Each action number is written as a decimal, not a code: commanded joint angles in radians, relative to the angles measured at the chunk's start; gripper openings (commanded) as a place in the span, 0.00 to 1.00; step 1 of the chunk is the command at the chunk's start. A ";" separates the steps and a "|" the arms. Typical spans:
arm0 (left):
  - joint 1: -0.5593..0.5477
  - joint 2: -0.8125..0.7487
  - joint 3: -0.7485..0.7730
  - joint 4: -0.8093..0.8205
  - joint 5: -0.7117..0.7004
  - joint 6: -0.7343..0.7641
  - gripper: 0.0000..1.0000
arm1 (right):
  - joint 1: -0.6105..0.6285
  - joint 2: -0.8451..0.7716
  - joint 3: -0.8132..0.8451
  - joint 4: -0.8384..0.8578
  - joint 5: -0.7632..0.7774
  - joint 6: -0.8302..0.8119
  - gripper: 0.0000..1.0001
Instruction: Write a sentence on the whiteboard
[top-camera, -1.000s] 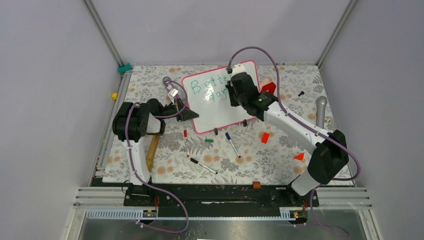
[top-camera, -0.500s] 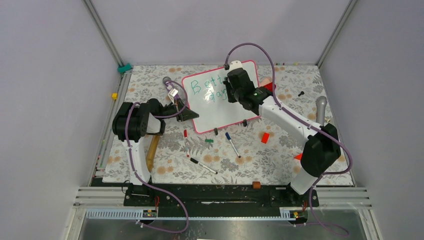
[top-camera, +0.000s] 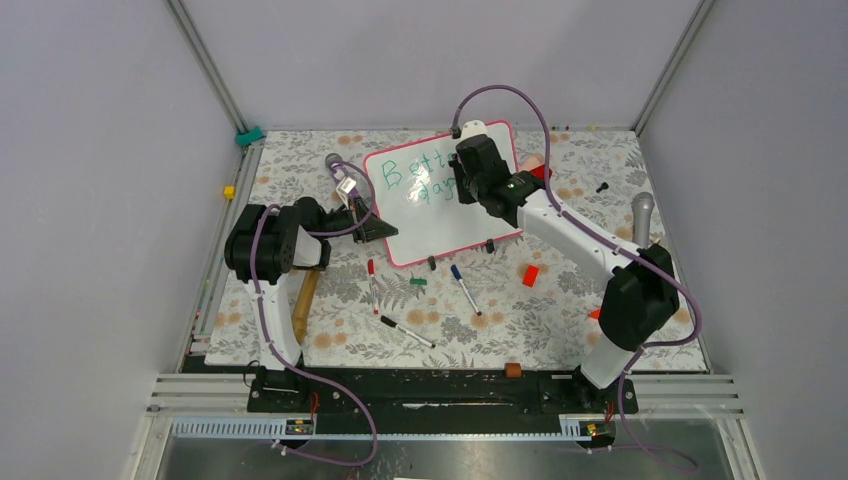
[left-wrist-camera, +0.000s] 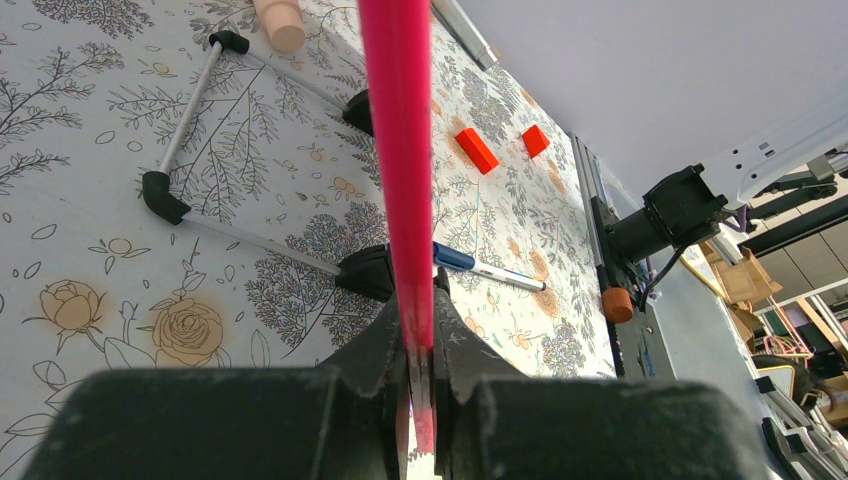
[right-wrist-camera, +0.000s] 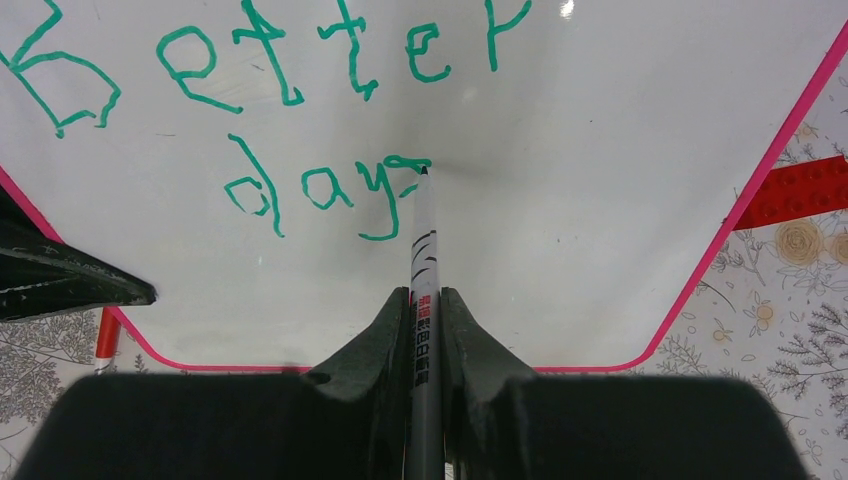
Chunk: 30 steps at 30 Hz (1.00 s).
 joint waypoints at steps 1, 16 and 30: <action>-0.021 0.027 -0.007 0.045 0.132 0.086 0.00 | -0.011 0.015 0.052 -0.002 0.030 0.003 0.00; -0.021 0.027 -0.007 0.045 0.132 0.087 0.00 | -0.013 0.043 0.074 -0.003 0.028 -0.003 0.00; -0.020 0.026 -0.007 0.046 0.131 0.087 0.00 | -0.013 0.044 0.074 0.004 -0.037 -0.013 0.00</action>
